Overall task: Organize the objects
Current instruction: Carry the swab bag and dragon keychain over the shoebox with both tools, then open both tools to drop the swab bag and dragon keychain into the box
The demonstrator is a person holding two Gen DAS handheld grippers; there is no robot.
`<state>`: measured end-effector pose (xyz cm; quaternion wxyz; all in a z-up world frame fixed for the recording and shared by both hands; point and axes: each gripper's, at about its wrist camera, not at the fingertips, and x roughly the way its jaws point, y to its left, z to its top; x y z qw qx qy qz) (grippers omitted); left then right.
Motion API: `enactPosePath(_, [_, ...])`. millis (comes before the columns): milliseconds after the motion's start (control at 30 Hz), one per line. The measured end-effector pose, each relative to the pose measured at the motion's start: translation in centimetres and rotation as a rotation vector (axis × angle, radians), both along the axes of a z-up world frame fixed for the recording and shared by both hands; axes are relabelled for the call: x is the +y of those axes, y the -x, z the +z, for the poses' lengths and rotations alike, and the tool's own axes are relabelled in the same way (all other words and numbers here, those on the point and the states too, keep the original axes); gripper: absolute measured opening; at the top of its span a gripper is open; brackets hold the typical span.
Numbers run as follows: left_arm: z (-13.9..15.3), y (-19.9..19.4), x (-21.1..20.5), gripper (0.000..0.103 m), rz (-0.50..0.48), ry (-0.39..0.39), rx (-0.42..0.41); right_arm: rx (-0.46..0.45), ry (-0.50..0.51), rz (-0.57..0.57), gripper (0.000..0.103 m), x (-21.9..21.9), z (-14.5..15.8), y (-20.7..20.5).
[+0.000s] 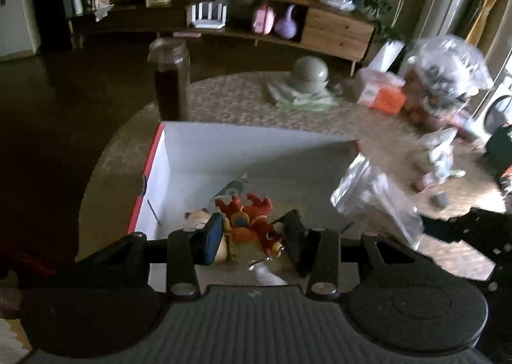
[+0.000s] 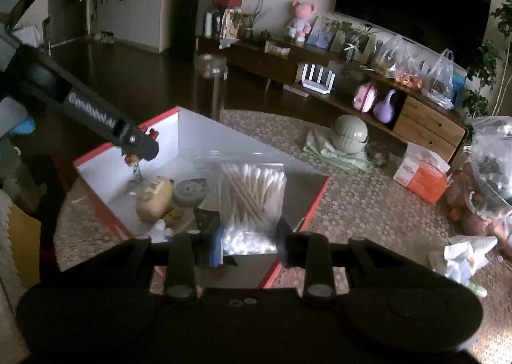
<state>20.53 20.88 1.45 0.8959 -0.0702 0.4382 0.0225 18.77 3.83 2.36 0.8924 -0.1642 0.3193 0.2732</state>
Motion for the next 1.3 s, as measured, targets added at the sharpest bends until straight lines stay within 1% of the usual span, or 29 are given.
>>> enactPosePath(133, [-2.4,-1.8,0.5,0.041,0.018,-0.022,0.026,0.034,0.027,0.002,0.033,1.4,-1.7,-1.9])
enactPosePath(300, [-4.6,-3.5,0.6,0.041,0.021,-0.024,0.064,0.086,0.043,-0.007,0.033,2.2,-3.3,-3.8])
enactPosePath(467, [-6.5,-4.7,0.1,0.041,0.019,-0.037,0.102,0.11,0.064,-0.015,0.033,2.9,-4.8,-4.6])
enactPosePath(567, [-7.8,-5.0,0.1,0.041,0.023,-0.03,0.127,0.109,0.081,-0.02,0.033,3.3,-5.4,-4.8])
enactPosePath(767, [-9.6,-5.2,0.2,0.042,0.02,-0.036,0.168,0.141,0.08,-0.007,0.033,3.7,-6.3,-4.6])
enactPosePath(967, [-9.8,-5.2,-0.1,0.042,0.004,-0.049,0.158,0.155,0.083,-0.004,0.037,3.8,-6.8,-4.5])
enactPosePath(1000, [-9.8,-5.3,-0.2,0.045,0.006,-0.05,0.157,0.155,0.078,-0.004,0.037,3.7,-6.7,-4.5])
enactPosePath(1067, [-9.7,-5.1,-0.2,0.056,0.01,-0.04,0.147,0.164,0.061,-0.004,0.042,3.5,-6.6,-4.5])
enactPosePath(1100, [-9.6,-4.9,-0.1,0.062,0.013,-0.031,0.139,0.164,0.057,-0.004,0.043,3.4,-6.4,-4.4])
enactPosePath(1167, [-9.2,-4.6,-0.1,0.063,0.018,-0.023,0.123,0.156,0.058,-0.001,0.046,3.3,-6.2,-4.2])
enactPosePath(1300, [-8.4,-3.9,-0.1,0.063,0.019,-0.02,0.105,0.147,0.048,0.005,0.048,2.8,-5.4,-3.3])
